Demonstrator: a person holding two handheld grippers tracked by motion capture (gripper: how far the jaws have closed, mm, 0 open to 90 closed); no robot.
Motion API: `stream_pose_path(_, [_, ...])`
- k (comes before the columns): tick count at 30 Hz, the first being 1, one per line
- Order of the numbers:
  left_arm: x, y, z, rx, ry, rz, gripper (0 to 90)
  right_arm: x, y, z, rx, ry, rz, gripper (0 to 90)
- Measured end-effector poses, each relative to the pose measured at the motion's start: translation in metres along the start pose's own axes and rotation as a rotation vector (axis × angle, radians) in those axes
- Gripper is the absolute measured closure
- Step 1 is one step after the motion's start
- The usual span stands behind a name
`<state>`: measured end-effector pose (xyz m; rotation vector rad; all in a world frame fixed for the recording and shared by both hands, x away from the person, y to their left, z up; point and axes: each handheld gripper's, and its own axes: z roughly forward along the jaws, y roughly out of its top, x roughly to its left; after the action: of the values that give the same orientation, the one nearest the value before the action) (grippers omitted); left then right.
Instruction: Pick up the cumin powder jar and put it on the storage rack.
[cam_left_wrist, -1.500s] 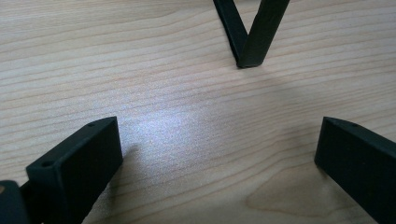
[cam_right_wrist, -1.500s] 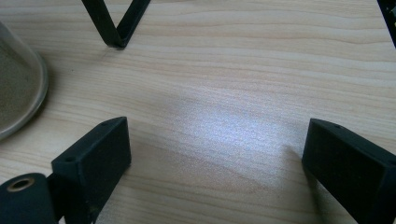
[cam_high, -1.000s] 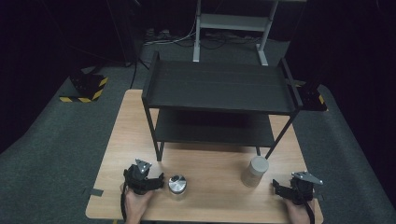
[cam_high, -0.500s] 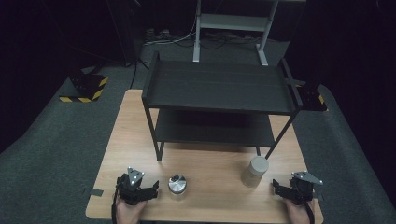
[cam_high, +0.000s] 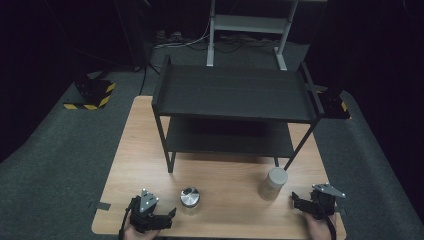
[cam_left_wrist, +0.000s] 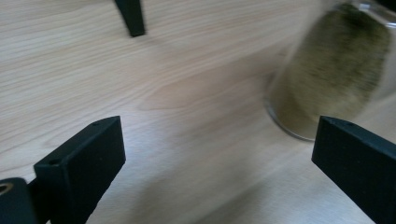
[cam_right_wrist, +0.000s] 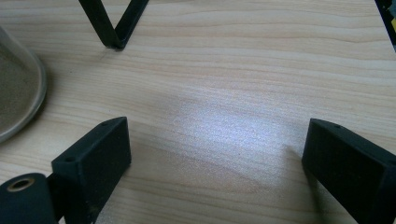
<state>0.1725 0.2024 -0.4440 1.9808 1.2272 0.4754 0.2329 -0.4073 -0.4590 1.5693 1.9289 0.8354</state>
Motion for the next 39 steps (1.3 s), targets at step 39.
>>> stream_pose_path(39, [-0.036, 0.024, 0.046, 0.012, -0.094, 0.102, 6.2, 0.0, 0.0, 0.0, 0.0, 0.0, 0.0, 7.4])
